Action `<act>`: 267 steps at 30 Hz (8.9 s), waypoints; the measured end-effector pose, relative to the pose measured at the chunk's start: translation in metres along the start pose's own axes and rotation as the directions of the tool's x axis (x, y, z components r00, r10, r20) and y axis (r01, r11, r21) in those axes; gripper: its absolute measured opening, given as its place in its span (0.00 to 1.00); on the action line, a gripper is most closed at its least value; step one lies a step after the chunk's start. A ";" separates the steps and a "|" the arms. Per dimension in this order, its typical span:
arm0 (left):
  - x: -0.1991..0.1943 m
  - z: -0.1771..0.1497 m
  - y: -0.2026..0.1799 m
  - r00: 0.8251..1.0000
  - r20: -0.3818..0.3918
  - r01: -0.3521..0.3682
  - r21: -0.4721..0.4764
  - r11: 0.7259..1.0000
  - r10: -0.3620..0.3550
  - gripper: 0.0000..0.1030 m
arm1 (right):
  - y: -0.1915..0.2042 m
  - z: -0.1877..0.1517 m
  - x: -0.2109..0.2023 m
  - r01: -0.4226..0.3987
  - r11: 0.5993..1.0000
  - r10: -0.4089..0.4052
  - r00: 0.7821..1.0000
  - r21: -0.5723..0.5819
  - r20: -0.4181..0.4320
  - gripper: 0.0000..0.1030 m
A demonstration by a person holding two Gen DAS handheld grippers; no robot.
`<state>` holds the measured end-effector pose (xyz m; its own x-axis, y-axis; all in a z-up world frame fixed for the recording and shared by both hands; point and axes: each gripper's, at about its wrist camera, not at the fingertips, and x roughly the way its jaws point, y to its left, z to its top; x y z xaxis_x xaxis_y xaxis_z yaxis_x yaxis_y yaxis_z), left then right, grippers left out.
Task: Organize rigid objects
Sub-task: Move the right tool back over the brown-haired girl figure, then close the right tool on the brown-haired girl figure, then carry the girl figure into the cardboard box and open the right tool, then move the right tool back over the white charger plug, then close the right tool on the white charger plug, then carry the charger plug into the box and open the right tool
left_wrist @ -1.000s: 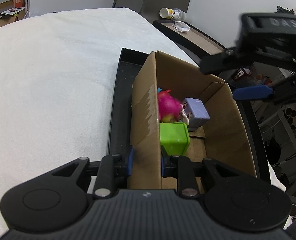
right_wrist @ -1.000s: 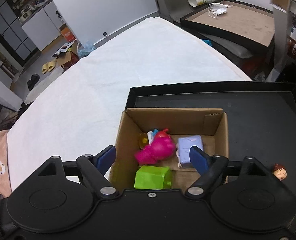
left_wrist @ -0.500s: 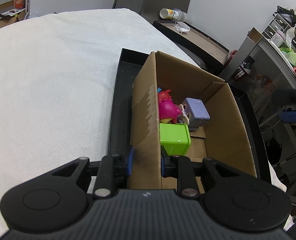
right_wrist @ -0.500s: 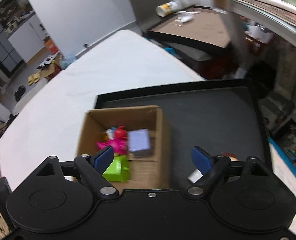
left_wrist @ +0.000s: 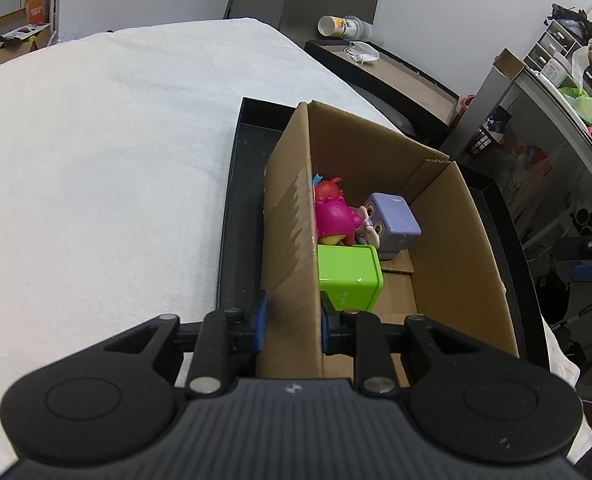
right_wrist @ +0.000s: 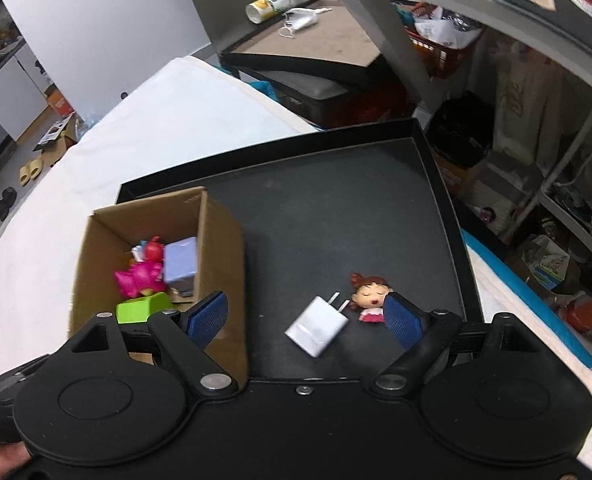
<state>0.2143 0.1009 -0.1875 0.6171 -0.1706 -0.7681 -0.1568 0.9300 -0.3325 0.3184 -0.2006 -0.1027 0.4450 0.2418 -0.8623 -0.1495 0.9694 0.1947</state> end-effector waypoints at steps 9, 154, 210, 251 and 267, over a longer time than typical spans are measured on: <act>0.001 0.000 -0.002 1.000 -0.003 -0.009 0.004 1.000 0.009 0.23 | -0.031 -0.007 0.031 0.036 0.999 -0.035 0.999 0.034 -0.017 0.82; 0.006 0.000 0.001 1.000 -0.012 0.005 -0.018 1.000 -0.005 0.26 | 0.112 -0.004 0.012 -0.026 0.967 0.034 0.999 -0.252 0.027 0.37; 0.009 0.000 -0.001 1.000 -0.013 -0.011 -0.003 1.000 0.011 0.25 | 0.006 -0.027 0.101 0.066 0.998 -0.067 0.993 -0.015 -0.100 0.66; 0.008 -0.002 0.000 1.000 -0.008 -0.005 -0.001 1.000 0.005 0.25 | 0.033 -0.014 0.023 0.052 0.995 -0.051 0.999 -0.080 0.009 0.35; 0.008 -0.001 0.004 1.000 -0.014 0.009 -0.016 1.000 -0.009 0.25 | 0.089 0.001 0.003 0.006 0.983 0.003 0.999 -0.183 0.049 0.35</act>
<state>0.2179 0.1027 -0.1949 0.6075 -0.1838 -0.7728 -0.1639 0.9229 -0.3484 0.3069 -0.1138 -0.0875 0.4874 0.2463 -0.8377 -0.3058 0.9468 0.1004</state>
